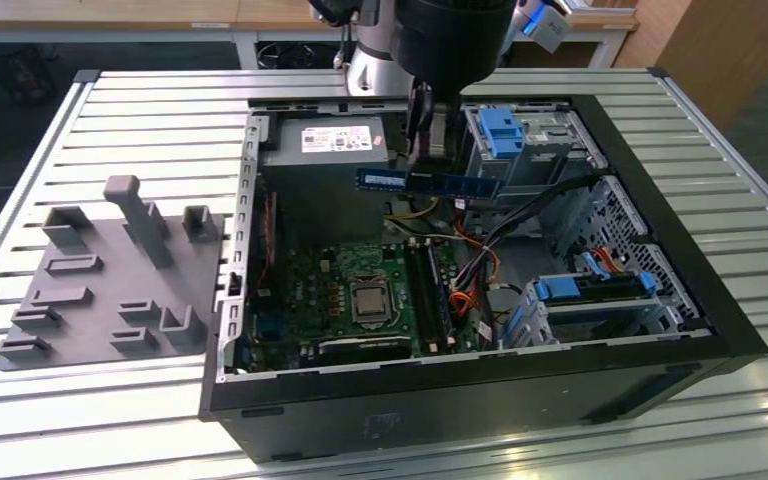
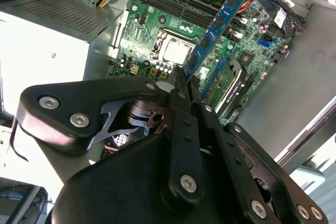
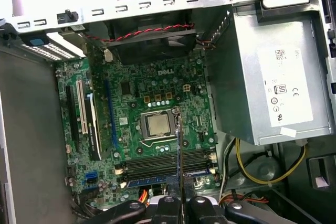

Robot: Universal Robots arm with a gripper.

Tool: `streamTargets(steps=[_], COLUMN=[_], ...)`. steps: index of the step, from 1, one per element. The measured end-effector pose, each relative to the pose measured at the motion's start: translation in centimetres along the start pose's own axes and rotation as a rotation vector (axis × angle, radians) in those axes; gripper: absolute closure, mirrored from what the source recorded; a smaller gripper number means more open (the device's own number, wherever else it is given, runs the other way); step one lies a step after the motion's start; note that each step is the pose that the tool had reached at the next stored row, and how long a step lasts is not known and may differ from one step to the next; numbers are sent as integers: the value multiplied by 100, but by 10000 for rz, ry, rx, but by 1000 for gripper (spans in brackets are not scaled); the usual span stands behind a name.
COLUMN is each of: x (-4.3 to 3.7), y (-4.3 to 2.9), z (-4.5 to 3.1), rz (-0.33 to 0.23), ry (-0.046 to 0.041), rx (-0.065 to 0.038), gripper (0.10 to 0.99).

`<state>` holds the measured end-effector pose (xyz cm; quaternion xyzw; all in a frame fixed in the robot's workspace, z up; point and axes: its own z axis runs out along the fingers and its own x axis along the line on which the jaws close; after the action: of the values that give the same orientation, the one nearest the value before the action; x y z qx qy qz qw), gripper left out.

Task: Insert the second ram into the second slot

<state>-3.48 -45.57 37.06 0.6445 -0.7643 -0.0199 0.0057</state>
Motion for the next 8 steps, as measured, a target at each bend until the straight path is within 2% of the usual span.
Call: streamTargets(steps=[8], x=[0], y=[0], z=[2], rz=[265], ry=[-10], rx=[4], gripper=[949])
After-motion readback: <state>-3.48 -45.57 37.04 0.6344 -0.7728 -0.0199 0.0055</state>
